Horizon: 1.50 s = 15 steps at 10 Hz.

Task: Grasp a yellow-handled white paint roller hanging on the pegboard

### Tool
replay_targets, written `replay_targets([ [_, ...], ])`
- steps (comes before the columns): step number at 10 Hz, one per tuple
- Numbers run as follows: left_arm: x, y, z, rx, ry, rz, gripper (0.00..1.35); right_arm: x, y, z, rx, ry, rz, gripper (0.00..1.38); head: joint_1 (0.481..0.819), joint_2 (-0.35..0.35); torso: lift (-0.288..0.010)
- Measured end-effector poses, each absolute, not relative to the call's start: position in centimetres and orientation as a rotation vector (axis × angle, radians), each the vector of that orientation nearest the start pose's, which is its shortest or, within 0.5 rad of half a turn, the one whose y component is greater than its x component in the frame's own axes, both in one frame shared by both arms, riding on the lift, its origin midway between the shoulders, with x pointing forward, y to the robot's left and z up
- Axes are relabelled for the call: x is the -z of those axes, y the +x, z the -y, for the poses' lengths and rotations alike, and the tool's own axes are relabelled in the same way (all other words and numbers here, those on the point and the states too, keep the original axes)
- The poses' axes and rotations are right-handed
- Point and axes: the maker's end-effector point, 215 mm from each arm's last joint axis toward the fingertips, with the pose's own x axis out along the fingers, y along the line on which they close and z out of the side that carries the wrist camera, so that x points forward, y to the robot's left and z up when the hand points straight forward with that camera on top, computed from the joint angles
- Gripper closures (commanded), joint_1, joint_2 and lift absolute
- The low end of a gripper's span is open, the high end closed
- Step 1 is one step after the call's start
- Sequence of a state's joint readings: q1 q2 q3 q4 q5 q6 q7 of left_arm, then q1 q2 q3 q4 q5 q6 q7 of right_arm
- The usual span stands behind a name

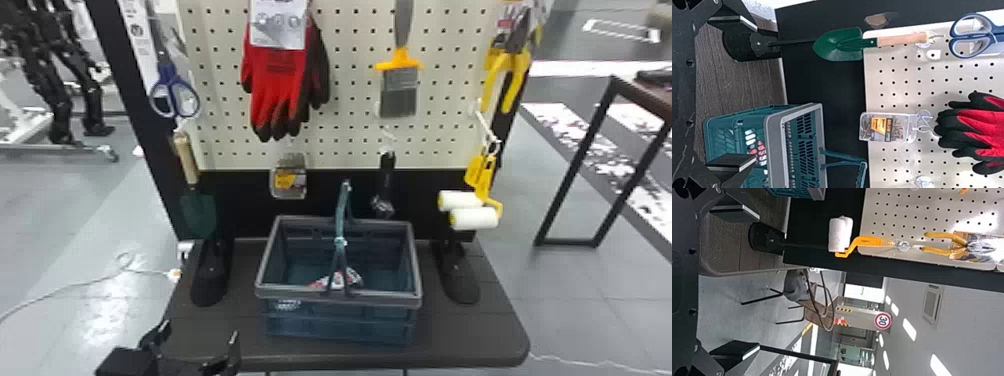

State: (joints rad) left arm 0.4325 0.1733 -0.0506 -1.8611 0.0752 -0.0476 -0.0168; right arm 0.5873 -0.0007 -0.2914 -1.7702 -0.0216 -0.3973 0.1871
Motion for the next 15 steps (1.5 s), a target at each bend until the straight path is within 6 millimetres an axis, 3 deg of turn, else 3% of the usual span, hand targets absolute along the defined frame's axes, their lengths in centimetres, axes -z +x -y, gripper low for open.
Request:
replay_targets([
  [10,39.8,45.6,-22.4,0.121,0.060,-0.100,0.14,39.5,37.9,34.7,0.057,-0.141,0.002,0.14,0.549,0.000,-0.100],
  [12,39.9,45.6,-22.4,0.120,0.055,-0.102,0.14,38.5,39.5,34.1,0.003,-0.151,0.011,0.14,0.549,0.000,-0.100],
  [15,39.8,45.8,-22.4,0.124,0.053,-0.100,0.14,36.2,44.1,34.5,-0.111,-0.180,0.028,0.14,0.549,0.000,-0.100],
])
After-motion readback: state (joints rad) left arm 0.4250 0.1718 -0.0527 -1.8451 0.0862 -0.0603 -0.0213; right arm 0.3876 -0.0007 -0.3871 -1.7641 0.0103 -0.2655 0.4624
